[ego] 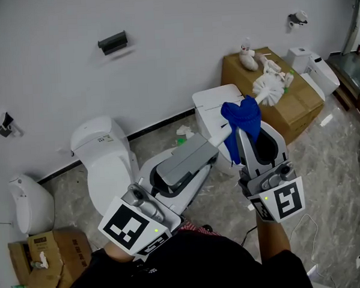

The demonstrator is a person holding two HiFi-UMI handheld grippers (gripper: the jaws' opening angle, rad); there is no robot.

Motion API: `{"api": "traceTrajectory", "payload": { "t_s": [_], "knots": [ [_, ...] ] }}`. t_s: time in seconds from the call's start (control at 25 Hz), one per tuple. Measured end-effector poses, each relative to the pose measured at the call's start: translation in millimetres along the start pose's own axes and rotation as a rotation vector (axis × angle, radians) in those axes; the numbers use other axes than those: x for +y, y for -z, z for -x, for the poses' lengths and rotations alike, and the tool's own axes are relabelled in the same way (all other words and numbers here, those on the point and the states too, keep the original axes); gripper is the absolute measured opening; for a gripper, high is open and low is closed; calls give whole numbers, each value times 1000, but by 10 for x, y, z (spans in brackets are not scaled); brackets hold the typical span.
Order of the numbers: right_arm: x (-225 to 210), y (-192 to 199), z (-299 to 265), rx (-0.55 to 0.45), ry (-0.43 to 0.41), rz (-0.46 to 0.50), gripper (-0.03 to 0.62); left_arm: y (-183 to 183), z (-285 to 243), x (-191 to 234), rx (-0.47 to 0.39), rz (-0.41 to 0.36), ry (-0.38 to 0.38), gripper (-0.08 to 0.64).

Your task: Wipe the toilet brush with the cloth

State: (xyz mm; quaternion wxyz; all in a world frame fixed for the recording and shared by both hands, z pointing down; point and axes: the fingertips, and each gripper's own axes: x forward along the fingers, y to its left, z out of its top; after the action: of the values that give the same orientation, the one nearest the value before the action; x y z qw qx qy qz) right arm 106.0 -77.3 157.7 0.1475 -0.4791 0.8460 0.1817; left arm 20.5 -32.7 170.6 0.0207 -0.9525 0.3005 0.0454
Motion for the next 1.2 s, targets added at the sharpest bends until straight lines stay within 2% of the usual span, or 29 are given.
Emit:
{"api": "traceTrajectory", "payload": {
  "t_s": [1.2],
  "knots": [
    [-211, 9, -5, 33, 59, 31, 64, -49, 80, -29, -4, 10, 9, 161]
  ]
}}
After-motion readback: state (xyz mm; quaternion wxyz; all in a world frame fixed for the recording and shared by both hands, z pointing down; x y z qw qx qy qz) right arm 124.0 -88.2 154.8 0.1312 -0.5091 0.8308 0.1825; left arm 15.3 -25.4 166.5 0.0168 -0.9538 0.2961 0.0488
